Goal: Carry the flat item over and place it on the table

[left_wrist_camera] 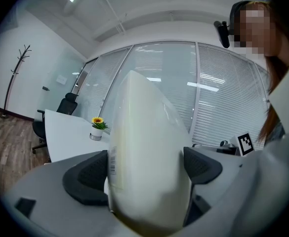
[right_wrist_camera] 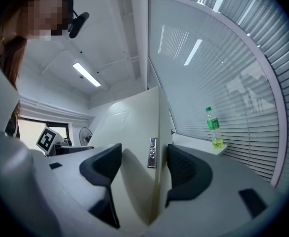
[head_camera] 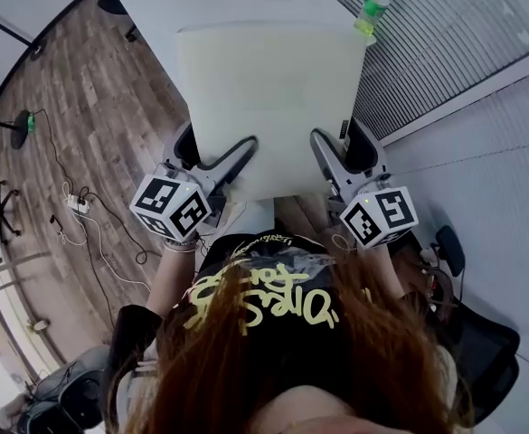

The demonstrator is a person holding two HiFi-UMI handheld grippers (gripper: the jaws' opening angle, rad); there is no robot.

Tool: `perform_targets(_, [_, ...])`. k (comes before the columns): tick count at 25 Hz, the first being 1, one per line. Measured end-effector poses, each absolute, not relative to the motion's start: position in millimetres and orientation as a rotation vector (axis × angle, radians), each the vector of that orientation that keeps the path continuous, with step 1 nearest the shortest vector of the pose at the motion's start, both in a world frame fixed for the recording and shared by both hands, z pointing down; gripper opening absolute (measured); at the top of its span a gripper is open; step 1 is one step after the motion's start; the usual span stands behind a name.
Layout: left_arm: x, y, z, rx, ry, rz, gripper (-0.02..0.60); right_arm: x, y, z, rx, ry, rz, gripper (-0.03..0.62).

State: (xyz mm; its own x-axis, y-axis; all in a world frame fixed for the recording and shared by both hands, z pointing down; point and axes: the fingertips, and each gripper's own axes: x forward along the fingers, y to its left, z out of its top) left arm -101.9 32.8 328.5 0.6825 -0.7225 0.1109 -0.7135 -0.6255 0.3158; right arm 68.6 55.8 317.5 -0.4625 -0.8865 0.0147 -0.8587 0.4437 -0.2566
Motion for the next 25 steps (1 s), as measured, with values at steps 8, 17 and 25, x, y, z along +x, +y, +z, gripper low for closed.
perform_targets(8, [-94.5,-3.7,329.2,2.583,-1.086,-0.063,0.480,74.8,26.2,317.0,-1.600,2.549,-0.332,0.285])
perform_targets(17, [-91.6,-77.8,328.9,2.595,-1.054,-0.068,0.479,76.8,-44.0,315.4,-1.634,2.531,-0.314,0.285])
perform_targets(25, [-78.4,-151.3,324.1,2.622,-0.994,-0.045,0.480,87.9,-110.0,310.3,-1.689,2.483,-0.303,0.285])
